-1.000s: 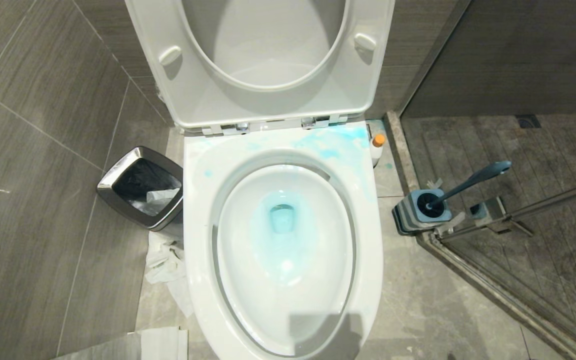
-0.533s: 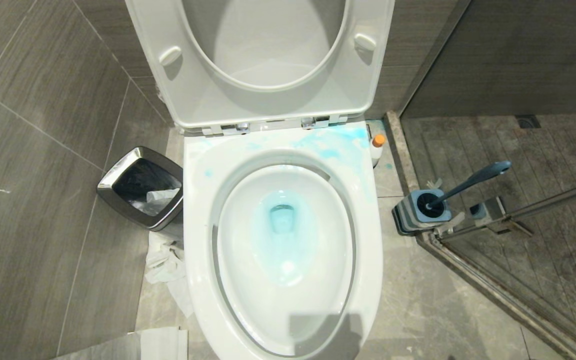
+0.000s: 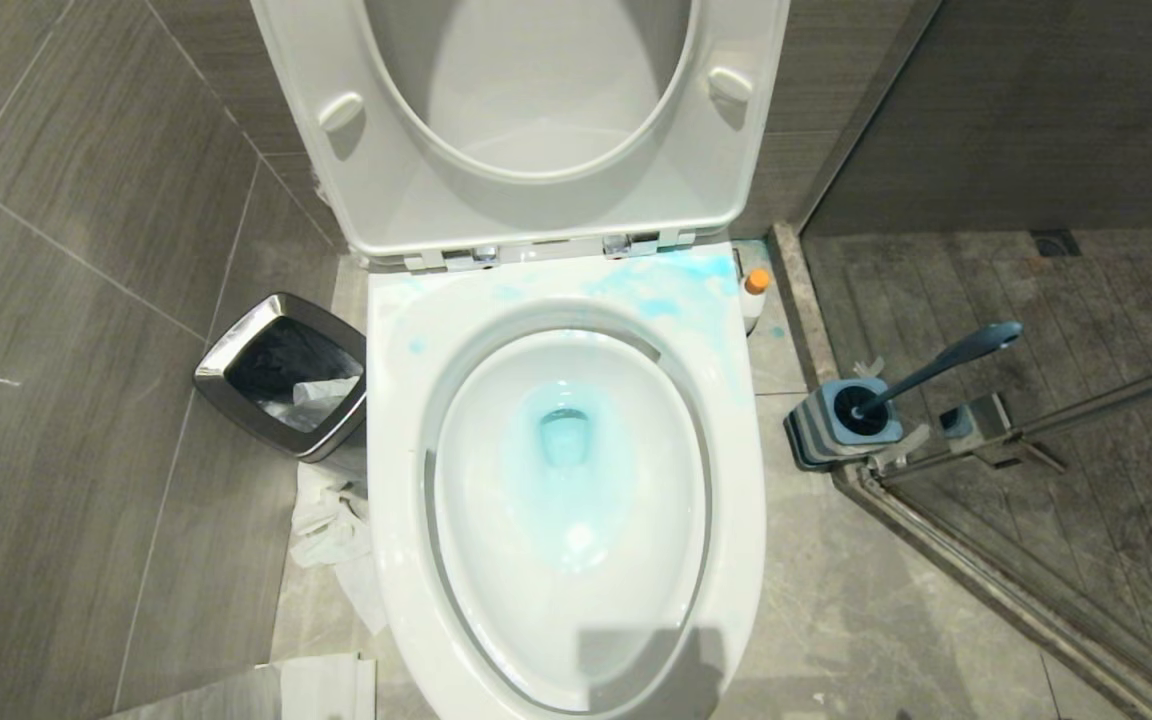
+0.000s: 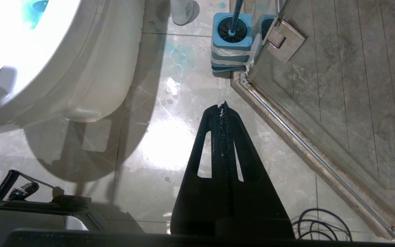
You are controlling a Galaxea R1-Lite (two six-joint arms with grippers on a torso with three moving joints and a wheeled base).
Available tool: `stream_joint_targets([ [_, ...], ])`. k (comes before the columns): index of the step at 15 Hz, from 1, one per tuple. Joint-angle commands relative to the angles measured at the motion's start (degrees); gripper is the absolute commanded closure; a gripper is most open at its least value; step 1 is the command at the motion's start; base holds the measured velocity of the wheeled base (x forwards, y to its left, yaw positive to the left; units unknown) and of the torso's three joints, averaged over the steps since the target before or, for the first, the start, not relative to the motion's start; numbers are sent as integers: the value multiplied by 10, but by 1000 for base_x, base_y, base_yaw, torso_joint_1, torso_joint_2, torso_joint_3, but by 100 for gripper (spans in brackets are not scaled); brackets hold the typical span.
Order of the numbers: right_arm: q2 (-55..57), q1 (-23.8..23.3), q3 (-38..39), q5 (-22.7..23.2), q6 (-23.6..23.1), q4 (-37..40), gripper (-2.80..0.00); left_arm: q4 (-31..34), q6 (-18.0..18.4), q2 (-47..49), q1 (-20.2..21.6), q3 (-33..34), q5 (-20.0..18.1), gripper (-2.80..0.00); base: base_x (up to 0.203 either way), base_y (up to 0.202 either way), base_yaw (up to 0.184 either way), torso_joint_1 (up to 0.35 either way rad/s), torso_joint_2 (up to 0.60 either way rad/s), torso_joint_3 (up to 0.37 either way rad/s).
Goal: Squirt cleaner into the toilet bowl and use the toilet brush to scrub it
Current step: Flush the toilet
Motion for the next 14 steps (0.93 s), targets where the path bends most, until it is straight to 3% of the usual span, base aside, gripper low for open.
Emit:
stream_joint_targets([
  [1, 2, 0, 0, 0, 0, 0, 0, 1, 66, 14, 1, -57, -39, 0, 0, 0, 0, 0, 0, 0],
  [3, 2, 0, 0, 0, 0, 0, 0, 4, 93, 65, 1, -124, -52, 0, 0, 0, 0, 0, 0, 0],
  [9, 2, 0, 0, 0, 0, 0, 0, 1, 119, 276, 4, -365, -63, 0, 0, 0, 0, 0, 0, 0],
  [12, 2, 0, 0, 0, 0, 0, 0, 1, 123, 389, 3, -494, -65, 0, 0, 0, 0, 0, 0, 0],
  [14, 2, 0, 0, 0, 0, 0, 0, 3, 106, 472, 2, -583, -63, 0, 0, 0, 0, 0, 0, 0],
])
